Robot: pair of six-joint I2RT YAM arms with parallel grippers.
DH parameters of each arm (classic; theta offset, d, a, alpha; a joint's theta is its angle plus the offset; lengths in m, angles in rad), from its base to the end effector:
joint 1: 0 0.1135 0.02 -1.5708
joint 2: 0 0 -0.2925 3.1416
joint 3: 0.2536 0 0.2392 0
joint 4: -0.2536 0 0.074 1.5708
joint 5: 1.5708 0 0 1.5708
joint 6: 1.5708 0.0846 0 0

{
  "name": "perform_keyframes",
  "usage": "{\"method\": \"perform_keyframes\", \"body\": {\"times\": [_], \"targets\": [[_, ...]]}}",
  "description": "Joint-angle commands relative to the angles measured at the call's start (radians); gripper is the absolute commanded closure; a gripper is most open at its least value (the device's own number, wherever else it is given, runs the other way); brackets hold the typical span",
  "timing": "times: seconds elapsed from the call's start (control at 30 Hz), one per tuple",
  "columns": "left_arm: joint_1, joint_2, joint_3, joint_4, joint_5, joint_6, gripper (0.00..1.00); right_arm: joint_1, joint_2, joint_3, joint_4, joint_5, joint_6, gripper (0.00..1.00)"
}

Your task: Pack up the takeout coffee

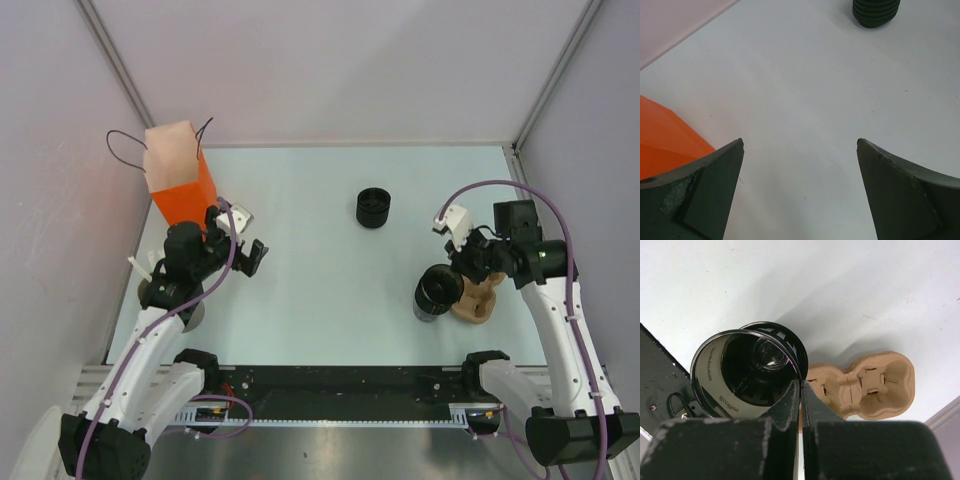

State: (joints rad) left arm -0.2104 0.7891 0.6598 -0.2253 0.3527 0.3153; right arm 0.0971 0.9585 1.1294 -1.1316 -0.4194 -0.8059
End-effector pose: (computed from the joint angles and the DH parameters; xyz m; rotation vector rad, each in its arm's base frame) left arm 0.1847 -0.0693 0.2975 0.7202 1.7709 -0.2684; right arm 0.1524 0.0495 0.3274 -1.2033 2.1094 0.2189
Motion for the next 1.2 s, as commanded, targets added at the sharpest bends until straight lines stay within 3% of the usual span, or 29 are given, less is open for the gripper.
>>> {"method": "perform_keyframes", "body": {"times": [0.0, 0.7, 1.0, 1.17], "targets": [[-0.004, -0.013, -0.005, 0.035, -0.001, 0.008, 0.0, -0.007, -0.004, 0.066, -0.031, -0.019, -0.01, 1.0], [-0.003, -0.027, -0.006, 0.037, 0.002, 0.002, 0.0, 0.029, 0.022, 0.3, -0.148, 0.013, 0.008, 1.0], [-0.001, -0.027, -0.008, 0.038, -0.007, 0.001, 0.0, 0.153, 0.12, 0.457, -0.151, 0.08, 0.086, 1.0], [-0.001, -0.025, -0.009, 0.046, -0.023, -0.004, 0.0, 0.304, 0.201, 0.498, -0.051, 0.158, 0.174, 1.0]]}}
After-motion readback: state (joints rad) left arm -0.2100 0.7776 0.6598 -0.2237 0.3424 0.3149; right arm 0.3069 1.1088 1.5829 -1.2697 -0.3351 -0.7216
